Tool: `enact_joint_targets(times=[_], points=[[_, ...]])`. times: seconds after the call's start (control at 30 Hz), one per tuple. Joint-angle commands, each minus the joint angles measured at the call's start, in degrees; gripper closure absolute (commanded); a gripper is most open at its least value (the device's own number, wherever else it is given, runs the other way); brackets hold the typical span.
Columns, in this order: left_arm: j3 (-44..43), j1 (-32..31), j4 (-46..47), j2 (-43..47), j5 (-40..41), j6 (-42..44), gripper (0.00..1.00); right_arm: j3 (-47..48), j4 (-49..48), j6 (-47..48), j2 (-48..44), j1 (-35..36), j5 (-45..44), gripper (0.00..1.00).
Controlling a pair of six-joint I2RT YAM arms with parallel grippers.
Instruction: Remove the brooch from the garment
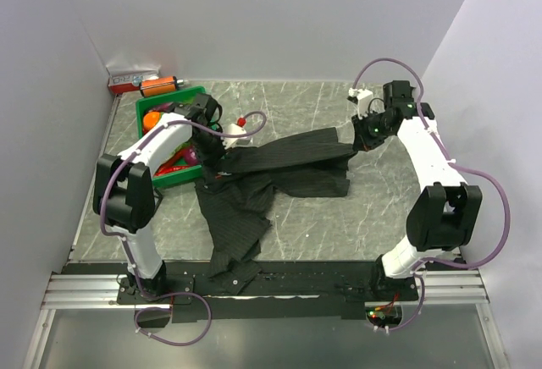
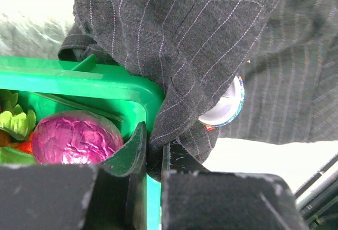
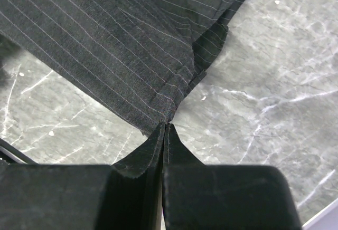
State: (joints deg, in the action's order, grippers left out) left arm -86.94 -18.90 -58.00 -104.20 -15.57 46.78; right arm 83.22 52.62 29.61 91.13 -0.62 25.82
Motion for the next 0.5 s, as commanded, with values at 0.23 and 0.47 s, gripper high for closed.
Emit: enact_joint_targets(times=[0.23,0.47], points=[[9.2,0.1,10.1,2.2,9.3,9.6,0.99,1.2,0.6,2.3,0.5,0.1,0.3,1.00],[11.3,-0.4,10.0,5.5,14.6,9.0,0.46,-0.9,-0.4,2.0,0.4,0.1,0.1,1.00]])
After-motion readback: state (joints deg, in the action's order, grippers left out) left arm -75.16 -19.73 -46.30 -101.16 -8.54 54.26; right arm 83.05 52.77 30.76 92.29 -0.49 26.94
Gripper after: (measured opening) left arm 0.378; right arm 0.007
